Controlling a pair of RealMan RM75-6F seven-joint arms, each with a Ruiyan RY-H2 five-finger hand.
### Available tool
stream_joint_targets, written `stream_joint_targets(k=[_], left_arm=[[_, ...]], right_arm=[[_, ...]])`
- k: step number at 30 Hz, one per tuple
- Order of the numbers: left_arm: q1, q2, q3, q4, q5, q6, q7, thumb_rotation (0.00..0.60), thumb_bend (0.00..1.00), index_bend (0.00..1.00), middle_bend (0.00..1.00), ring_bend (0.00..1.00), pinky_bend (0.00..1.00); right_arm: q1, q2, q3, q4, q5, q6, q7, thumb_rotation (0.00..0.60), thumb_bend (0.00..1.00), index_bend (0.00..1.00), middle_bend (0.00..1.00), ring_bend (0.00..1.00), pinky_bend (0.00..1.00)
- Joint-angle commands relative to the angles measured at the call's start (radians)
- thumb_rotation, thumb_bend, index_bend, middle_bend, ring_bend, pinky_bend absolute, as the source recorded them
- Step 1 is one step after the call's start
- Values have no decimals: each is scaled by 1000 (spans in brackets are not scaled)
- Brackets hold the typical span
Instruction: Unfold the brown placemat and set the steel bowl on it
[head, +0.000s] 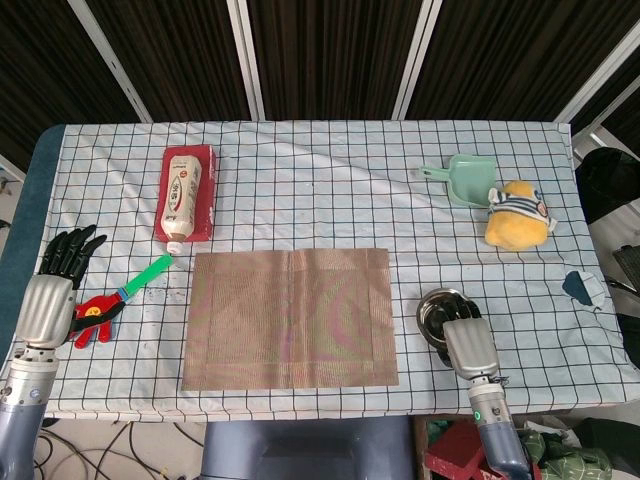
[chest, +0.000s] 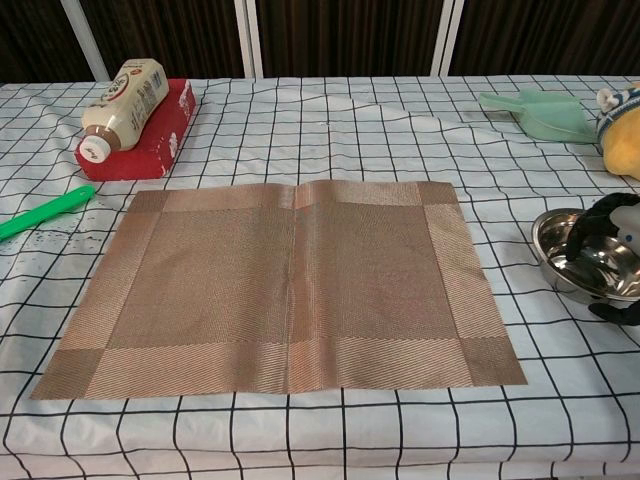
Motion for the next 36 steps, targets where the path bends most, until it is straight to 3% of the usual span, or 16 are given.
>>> stream_joint_targets(k=[1,7,14,27,36], left_arm=[[0,0,0,0,0,0,1,600,60,110,32,1,0],[1,0,1,-1,1,2,0,600,60,110,32,1,0],[1,0,2,-2,2,1,-3,600,60,110,31,0,0],[1,1,0,-2,2,3,-5,600,60,110,31,1,0],[1,2,-1,-2,2,4,-8,600,60,110,32,1,0]], right_arm=[[4,-4,6,13,11,-8,-3,600,250,435,276,124,183],[10,-11,4,31,5,-12,7,600,430,598,416,178,200],[14,-12,-6,33,-10,-16,17,600,543,672,467,185,217],[37,-15,-17,7,-147,22,96,600,577,737,516,227,260],[76,-47,25,-17,-203,38,108,600,579,749,524,233,271]])
